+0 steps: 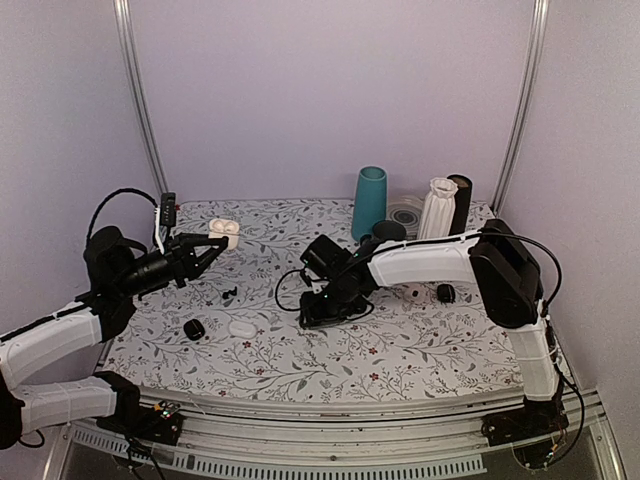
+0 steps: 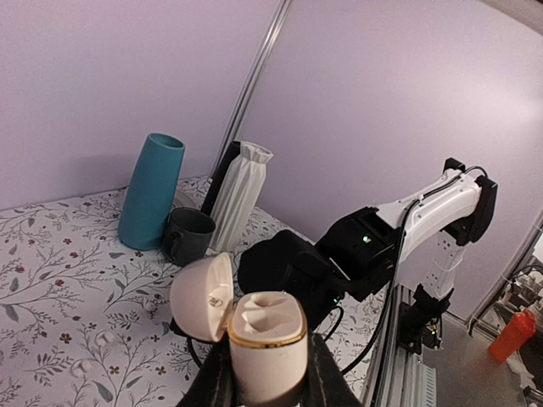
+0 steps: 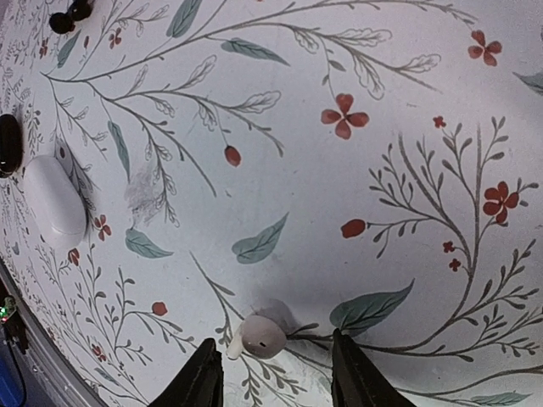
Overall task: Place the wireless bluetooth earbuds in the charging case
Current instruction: Adjust the left earbud at the center of the board.
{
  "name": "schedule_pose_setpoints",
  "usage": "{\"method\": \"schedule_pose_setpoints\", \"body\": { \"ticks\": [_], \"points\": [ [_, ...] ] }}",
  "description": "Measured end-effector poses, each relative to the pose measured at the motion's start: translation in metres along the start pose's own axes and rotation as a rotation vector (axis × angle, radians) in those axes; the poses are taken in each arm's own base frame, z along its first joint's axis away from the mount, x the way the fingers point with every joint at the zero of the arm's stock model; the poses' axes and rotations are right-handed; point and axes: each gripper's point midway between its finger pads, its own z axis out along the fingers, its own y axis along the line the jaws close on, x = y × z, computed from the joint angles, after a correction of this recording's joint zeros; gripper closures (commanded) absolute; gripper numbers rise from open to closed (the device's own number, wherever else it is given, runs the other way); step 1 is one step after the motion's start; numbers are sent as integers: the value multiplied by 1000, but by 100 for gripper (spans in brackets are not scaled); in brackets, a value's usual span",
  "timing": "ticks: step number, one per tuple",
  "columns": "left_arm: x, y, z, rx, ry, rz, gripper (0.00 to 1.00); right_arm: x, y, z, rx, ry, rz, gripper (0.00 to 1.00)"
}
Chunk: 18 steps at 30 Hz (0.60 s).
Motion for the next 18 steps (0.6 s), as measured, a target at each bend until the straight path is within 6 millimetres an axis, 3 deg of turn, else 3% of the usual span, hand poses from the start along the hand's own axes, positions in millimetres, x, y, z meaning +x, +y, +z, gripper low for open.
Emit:
{"method": "schedule_pose_setpoints", "body": {
  "ticks": [9, 18],
  "points": [
    [-1, 0, 0, 1, -4, 2, 100, 17, 12, 3, -21, 37, -15, 56],
    [-1, 0, 0, 1, -4, -1, 100, 14, 17, 5, -33, 36, -15, 57]
  ]
}}
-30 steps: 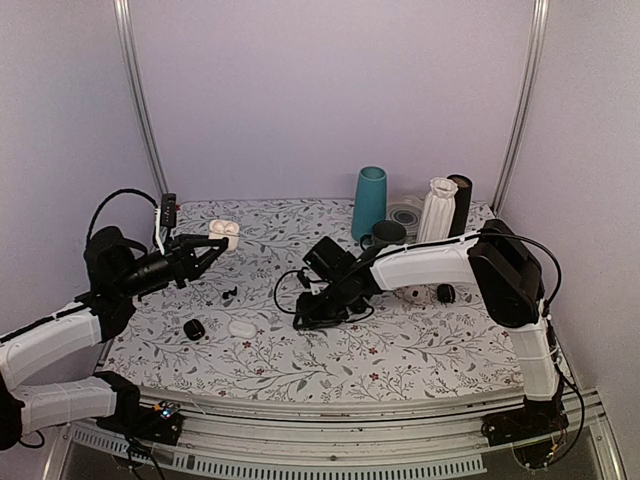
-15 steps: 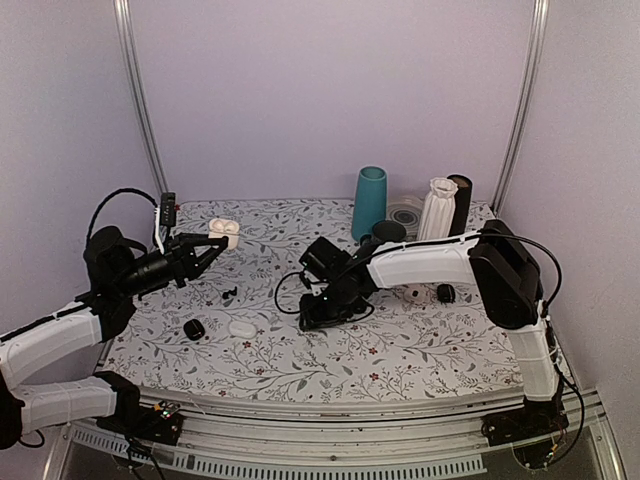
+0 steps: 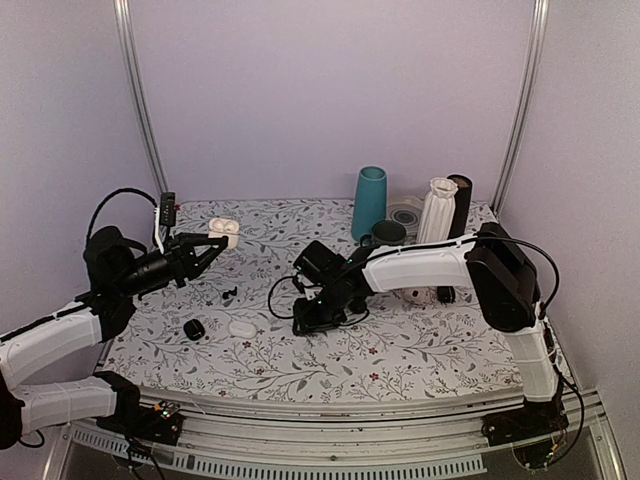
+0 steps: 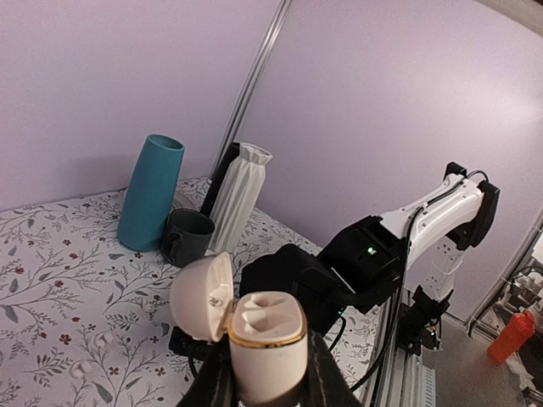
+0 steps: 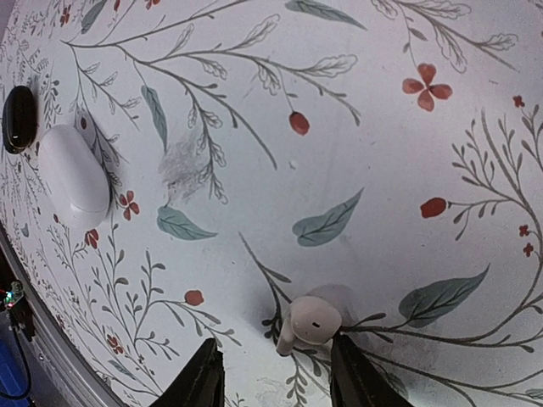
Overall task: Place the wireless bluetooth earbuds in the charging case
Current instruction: Adjust the left earbud at the center of the board, then pick up the left earbud from the center of the board.
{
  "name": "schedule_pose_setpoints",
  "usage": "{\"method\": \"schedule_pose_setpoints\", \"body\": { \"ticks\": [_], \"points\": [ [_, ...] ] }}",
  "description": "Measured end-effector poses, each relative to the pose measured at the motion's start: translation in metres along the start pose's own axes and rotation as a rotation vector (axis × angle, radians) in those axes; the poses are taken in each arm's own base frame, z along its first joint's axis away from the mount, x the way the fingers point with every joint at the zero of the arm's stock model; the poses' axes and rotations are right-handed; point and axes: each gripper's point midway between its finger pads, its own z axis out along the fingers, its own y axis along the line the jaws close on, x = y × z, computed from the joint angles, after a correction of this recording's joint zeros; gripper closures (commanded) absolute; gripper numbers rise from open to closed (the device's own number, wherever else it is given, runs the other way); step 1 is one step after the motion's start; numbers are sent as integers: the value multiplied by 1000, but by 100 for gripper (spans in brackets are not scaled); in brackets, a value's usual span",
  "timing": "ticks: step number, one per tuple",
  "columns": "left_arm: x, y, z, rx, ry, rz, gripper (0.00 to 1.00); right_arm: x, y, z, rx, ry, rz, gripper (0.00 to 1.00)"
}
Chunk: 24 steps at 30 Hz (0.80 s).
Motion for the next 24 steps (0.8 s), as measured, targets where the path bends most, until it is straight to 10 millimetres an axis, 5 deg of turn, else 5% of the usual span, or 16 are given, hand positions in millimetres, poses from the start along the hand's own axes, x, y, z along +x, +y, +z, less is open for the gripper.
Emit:
{"method": "schedule_pose_setpoints", "body": {
  "ticks": [24],
  "points": [
    [0, 0, 0, 0, 0, -4, 100, -16, -4, 9, 149, -21, -122, 61]
  ]
}}
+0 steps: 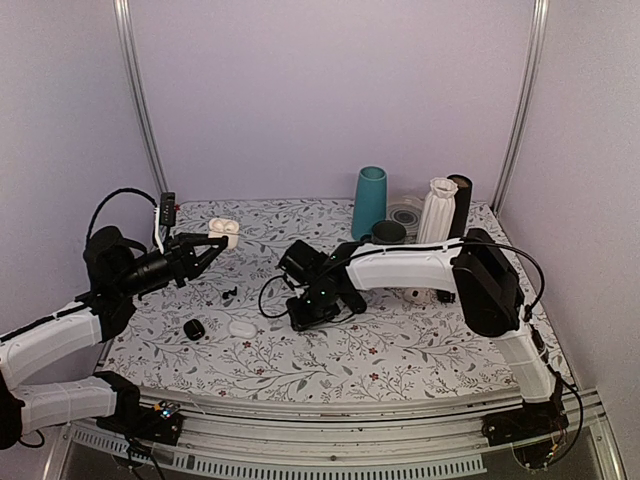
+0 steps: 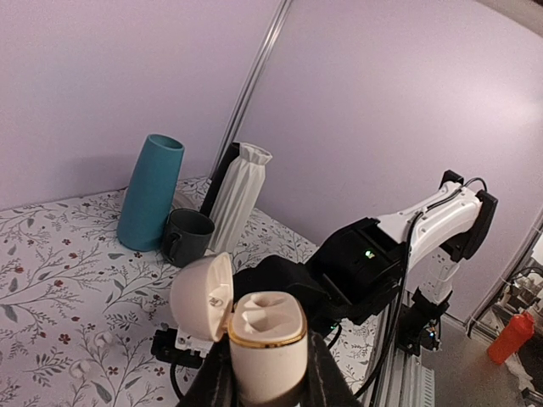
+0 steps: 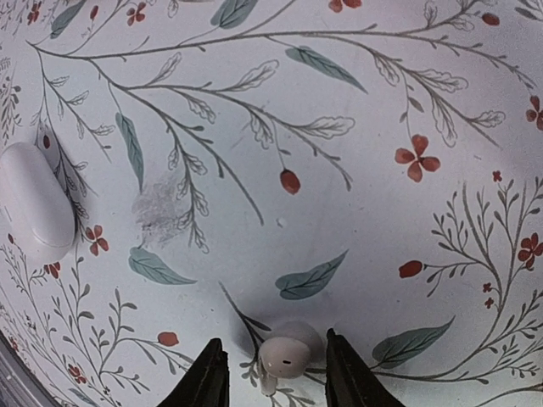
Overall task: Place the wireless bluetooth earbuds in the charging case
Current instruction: Pick up the left earbud from the center of the board.
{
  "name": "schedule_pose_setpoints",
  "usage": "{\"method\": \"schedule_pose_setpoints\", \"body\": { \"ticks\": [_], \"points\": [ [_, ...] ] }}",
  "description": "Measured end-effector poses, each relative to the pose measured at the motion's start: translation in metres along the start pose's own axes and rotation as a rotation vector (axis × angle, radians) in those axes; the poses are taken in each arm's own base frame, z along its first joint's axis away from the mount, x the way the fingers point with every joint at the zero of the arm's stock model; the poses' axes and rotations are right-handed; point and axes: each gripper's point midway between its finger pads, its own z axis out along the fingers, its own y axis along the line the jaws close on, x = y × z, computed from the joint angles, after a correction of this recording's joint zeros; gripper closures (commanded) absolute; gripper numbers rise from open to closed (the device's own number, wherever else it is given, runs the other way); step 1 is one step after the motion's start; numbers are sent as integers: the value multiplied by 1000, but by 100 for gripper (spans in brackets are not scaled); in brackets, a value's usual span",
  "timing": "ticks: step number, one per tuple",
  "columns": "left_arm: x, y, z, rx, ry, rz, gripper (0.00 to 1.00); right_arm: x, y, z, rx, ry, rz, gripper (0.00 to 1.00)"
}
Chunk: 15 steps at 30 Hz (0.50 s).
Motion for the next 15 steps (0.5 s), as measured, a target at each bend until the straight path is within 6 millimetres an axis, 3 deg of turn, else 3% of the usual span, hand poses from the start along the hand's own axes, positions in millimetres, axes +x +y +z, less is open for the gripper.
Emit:
{"method": "schedule_pose_setpoints", "body": {
  "ticks": [15],
  "points": [
    [0, 0, 0, 0, 0, -11, 100, -2, 2, 4, 121, -16, -78, 63]
  ]
}}
